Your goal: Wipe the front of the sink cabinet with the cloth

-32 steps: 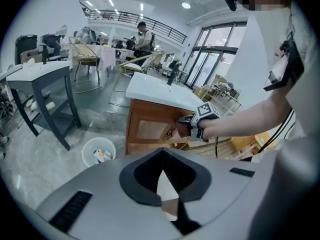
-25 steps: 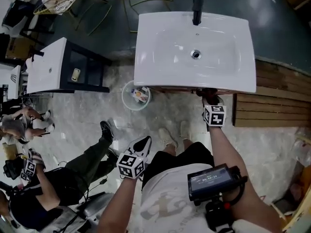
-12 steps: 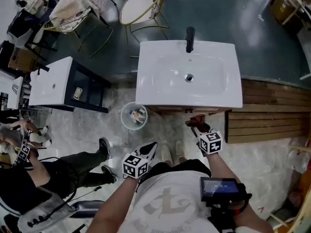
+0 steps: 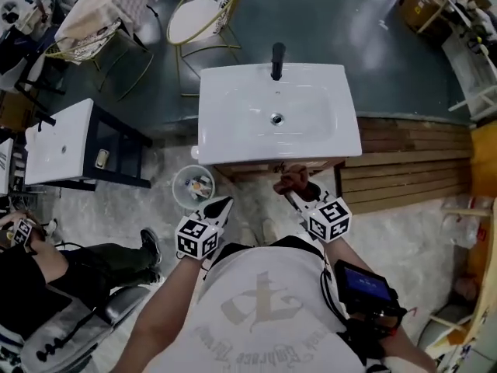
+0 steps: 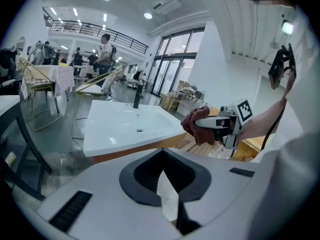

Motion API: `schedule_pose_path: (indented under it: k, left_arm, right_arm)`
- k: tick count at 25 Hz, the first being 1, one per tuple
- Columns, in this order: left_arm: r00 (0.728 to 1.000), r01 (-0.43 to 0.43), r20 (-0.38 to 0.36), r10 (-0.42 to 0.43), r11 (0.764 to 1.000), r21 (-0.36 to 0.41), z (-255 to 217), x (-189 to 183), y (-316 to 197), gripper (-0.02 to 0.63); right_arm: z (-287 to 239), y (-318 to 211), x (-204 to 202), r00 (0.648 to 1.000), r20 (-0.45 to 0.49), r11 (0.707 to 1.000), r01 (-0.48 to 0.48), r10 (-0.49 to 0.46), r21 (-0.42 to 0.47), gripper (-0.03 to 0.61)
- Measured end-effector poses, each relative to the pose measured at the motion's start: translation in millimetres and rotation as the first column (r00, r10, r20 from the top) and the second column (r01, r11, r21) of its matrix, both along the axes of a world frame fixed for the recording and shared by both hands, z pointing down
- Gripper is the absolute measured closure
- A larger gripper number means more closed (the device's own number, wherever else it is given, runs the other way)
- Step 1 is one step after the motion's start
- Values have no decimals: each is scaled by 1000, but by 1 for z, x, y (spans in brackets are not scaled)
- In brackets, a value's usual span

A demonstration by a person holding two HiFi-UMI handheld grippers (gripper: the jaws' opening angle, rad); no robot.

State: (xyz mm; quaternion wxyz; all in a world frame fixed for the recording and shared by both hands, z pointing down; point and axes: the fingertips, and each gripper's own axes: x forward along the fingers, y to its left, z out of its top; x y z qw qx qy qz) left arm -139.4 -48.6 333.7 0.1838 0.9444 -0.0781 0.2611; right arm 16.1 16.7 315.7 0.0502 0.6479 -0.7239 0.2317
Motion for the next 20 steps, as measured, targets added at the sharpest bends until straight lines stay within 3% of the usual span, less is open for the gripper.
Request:
schedule_pose_path:
  k: [7, 12, 20]
  left_arm:
    - [1000, -31, 5, 31, 1000, 5, 3, -8, -12, 606]
    - [1000, -8, 4, 8, 1000, 10, 6, -15, -19, 606]
    - [1000, -23, -2, 23, 1000, 17, -1, -21, -1, 606]
  right_arm:
    - [-8, 4, -7, 1000, -20, 1000, -21, 21, -13, 437]
    - [-11, 11, -10, 999, -28, 1000, -21, 22, 4, 437]
    - [-14, 23, -21, 999, -28, 1000, -21, 21, 8, 437]
